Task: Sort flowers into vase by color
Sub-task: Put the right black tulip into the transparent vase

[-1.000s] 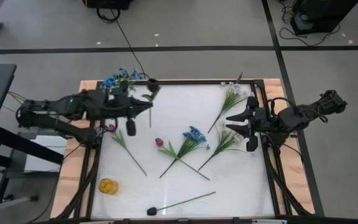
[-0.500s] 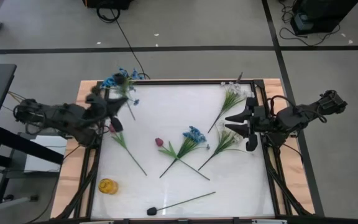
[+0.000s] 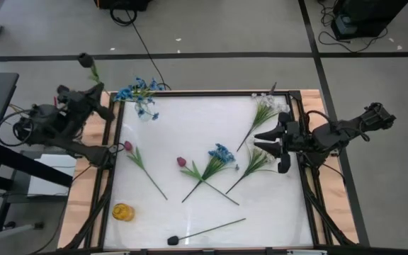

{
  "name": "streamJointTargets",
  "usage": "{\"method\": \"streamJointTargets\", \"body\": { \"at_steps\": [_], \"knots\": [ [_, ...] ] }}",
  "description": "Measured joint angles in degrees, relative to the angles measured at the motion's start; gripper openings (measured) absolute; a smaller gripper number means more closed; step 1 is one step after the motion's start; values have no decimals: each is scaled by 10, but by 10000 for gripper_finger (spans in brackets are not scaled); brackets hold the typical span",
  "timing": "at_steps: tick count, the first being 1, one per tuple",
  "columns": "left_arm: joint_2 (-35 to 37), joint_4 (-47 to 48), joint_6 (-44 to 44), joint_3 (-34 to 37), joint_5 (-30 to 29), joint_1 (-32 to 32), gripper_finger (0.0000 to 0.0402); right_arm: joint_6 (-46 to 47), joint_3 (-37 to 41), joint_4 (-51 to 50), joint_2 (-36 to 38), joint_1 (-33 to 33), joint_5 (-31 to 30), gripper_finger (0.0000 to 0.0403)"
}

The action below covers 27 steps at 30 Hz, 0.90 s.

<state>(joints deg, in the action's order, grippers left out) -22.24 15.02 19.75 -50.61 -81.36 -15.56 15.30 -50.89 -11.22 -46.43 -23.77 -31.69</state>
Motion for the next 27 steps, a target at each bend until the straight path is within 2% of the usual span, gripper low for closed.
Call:
{"method": "streamJointTargets", "body": {
  "at_steps": [7, 14, 20, 27],
  "knots": [
    [14, -10, 18, 0, -5, 64, 0, 1, 0, 25, -25, 0, -34, 133],
    [-2, -10, -44, 0, 5, 125, 0, 0, 0, 81, -42, 7, -32, 133],
    [-70, -35, -63, 0, 88, 168, 0, 0, 0, 86, -43, 7, -28, 133],
    [-130, -215, 62, 0, 183, 230, 0, -3, 0, 86, -43, 7, -28, 133]
  ]
}}
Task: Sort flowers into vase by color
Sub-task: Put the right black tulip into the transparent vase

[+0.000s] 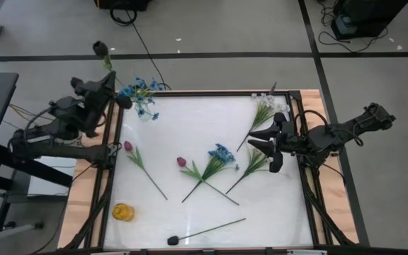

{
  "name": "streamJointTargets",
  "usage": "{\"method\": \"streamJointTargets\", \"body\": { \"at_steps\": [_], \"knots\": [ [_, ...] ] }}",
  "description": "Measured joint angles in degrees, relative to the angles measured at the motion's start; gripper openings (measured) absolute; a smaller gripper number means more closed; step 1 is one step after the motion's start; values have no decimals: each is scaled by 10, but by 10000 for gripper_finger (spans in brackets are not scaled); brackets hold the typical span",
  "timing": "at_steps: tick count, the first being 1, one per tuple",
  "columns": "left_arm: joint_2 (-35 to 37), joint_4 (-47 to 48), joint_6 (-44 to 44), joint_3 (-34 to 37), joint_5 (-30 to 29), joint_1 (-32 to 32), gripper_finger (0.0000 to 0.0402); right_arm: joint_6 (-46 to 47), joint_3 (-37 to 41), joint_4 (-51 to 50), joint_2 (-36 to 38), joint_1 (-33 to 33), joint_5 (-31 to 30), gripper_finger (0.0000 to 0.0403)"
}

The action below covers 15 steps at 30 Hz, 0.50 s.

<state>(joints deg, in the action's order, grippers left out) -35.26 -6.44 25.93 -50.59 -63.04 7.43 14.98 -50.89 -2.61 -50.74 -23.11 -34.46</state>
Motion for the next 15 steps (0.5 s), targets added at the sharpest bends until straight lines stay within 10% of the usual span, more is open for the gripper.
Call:
{"method": "streamJointTargets", "body": {
  "at_steps": [7, 15],
  "knots": [
    [-4, -79, 63, 0, 52, 102, 0, -1, 0, 0, 0, 0, 0, 133],
    [-67, 52, -93, -1, 203, 260, 0, 5, 0, 0, 0, 0, 1, 133]
  ]
}}
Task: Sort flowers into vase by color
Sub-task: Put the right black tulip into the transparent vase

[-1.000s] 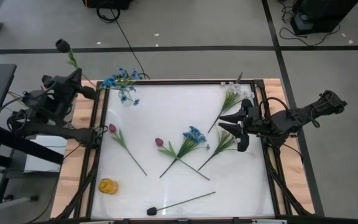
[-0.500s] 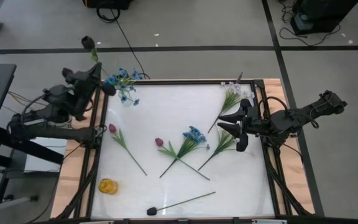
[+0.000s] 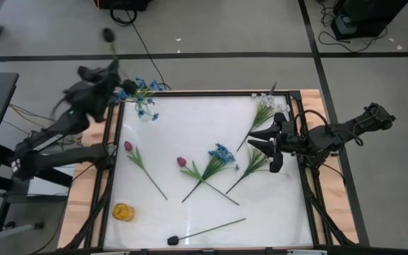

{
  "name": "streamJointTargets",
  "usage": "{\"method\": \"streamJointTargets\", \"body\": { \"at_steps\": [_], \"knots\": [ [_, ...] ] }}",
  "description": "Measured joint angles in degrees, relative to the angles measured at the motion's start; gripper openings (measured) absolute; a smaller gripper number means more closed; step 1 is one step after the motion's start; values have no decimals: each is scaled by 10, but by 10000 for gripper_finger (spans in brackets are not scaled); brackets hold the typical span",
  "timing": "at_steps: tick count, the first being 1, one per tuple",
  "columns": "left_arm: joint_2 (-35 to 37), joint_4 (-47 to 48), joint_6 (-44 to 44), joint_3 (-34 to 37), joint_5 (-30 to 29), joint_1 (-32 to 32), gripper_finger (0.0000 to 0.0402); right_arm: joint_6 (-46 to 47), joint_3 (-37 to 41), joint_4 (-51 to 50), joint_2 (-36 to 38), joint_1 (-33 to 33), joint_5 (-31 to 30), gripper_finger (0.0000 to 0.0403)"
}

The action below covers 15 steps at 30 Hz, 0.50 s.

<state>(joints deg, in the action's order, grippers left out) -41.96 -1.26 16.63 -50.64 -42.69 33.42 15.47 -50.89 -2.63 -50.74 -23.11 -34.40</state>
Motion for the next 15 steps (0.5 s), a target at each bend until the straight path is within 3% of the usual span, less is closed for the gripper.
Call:
{"method": "streamJointTargets", "body": {
  "at_steps": [9, 15],
  "knots": [
    [-61, -11, -46, 1, 169, 175, 0, 15, 0, -1, 0, -5, 1, 133],
    [-83, 46, -96, 0, 241, 218, 0, 15, 0, -6, 0, -5, 0, 132]
  ]
}}
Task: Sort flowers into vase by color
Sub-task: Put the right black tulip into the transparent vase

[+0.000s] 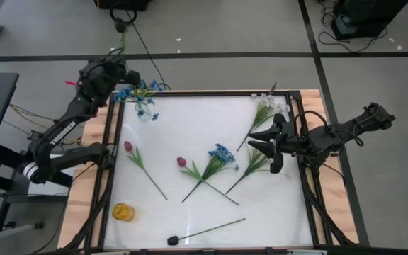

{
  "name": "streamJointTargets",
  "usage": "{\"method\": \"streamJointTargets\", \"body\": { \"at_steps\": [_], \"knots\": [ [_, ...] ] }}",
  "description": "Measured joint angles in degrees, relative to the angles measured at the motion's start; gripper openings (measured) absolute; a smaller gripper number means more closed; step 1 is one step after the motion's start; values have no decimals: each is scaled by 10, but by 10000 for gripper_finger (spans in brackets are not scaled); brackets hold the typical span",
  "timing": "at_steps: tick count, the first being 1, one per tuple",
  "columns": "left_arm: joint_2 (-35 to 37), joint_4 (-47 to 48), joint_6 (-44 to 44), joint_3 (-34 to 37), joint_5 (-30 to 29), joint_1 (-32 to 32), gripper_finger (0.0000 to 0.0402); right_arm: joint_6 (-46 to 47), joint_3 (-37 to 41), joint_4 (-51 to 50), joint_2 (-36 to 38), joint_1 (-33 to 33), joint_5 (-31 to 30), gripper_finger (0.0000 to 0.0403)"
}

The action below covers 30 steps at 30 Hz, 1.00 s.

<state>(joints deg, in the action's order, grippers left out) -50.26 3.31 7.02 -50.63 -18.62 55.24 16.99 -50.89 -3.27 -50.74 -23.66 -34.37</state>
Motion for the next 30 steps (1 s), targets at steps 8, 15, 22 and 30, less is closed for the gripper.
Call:
{"method": "streamJointTargets", "body": {
  "at_steps": [8, 15, 22, 30],
  "knots": [
    [-15, 63, -107, 43, 44, 13, 0, -1, 0, -8, 0, 1, -1, 132],
    [-5, 33, -146, 111, 55, 14, 0, -2, 0, -13, 0, 1, -1, 132],
    [15, 12, -63, 81, 63, 14, 0, -2, 0, -26, 0, 4, -1, 132],
    [29, 75, -73, 75, 73, 14, 0, -2, 0, -32, 0, 18, -1, 132]
  ]
}}
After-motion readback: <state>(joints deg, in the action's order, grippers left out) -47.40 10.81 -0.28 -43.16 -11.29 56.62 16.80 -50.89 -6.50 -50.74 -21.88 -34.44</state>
